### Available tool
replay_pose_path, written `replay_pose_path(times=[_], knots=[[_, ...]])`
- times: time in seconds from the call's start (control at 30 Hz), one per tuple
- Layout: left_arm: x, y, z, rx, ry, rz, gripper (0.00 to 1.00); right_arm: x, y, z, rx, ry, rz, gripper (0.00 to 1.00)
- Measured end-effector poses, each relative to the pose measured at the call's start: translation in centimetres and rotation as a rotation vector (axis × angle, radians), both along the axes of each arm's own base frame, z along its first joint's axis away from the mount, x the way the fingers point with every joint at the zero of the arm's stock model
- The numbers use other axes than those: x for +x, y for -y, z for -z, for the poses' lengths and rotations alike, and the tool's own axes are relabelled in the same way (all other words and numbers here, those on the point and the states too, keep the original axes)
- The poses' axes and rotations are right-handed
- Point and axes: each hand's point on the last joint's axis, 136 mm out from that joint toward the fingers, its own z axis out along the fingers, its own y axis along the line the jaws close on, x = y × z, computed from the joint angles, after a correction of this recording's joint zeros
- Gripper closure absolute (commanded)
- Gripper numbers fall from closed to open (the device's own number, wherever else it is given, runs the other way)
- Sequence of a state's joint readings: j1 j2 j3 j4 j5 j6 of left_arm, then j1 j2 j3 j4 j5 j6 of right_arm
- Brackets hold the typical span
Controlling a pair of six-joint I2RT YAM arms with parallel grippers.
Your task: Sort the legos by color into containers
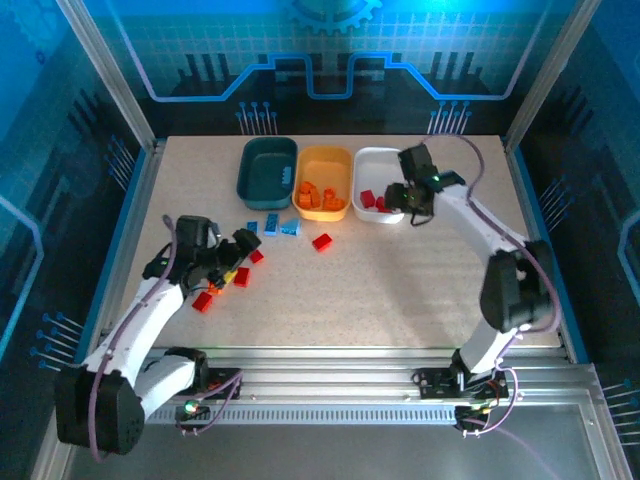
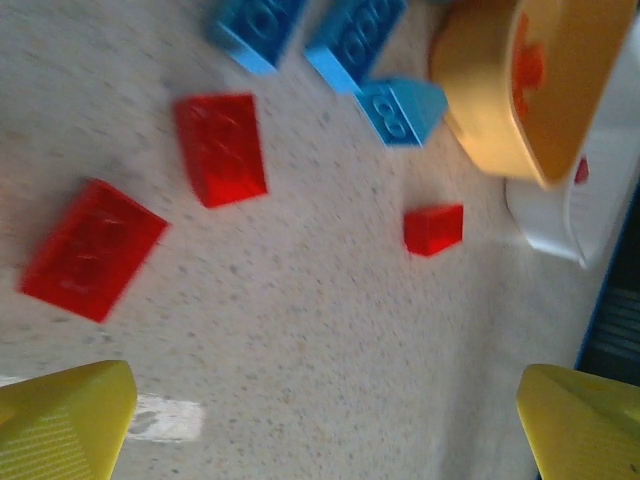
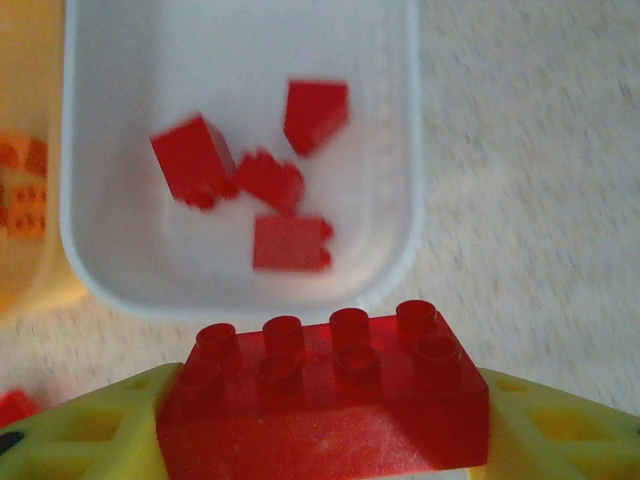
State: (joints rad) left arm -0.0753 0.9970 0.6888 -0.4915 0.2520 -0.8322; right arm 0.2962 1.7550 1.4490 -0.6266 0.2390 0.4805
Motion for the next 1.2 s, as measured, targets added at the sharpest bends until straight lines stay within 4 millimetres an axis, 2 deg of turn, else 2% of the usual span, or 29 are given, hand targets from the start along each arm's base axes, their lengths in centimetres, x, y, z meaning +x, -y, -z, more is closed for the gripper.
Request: replay_pose_path(times=[0.07, 0.17, 0.27, 0.4, 0.6, 0.7, 0.83, 1.0, 1.13, 1.2], knots=[[-0.3, -1.3, 0.2, 0.017, -0.018, -0.045, 0.01, 2.9, -0.7, 0.6, -0.015, 0.009, -0.013, 0.44], [-0.9, -2.0, 1.1, 0.039, -0.065, -0.053, 0.03, 5.9, -1.5, 2.3, -0.035, -0.007, -0.033, 0.41], [-1.2, -2.0, 2.4, 0.058, -0.125, -0.032, 0.05, 7.7, -1.8, 3.7, -0.044, -0.027, -0.048, 0.33], [-1.5, -2.2, 3.8, 0.086, -0.178, -0.01, 0.05, 8.7, -1.7, 4.3, -0.048, -0.042, -0.064, 0.28], [-1.4, -1.7, 5.1, 0.159, -0.236, 0.053, 0.05, 8.6, -2.2, 4.0, -0.024, -0.043, -0.087, 0.24], [-1.2, -1.3, 5.5, 0.217, -0.263, 0.088, 0.05, 8.0, -2.4, 3.6, -0.007, -0.039, -0.098, 0.23], [-1.1, -1.4, 5.7, 0.297, -0.28, 0.122, 0.08, 7.0, -3.1, 1.5, 0.016, -0.003, -0.112, 0.22], [0.2, -0.8, 5.8, 0.431, -0.304, 0.192, 0.17, 4.3, -4.2, -0.8, 0.079, 0.038, -0.138, 0.22], [1.3, -0.3, 7.3, 0.551, -0.355, 0.256, 0.19, 1.8, -4.4, -1.0, 0.129, 0.038, -0.145, 0.22], [1.3, -0.6, 8.3, 0.59, -0.387, 0.262, 0.19, 0.6, -4.3, -0.6, 0.142, 0.025, -0.145, 0.22]])
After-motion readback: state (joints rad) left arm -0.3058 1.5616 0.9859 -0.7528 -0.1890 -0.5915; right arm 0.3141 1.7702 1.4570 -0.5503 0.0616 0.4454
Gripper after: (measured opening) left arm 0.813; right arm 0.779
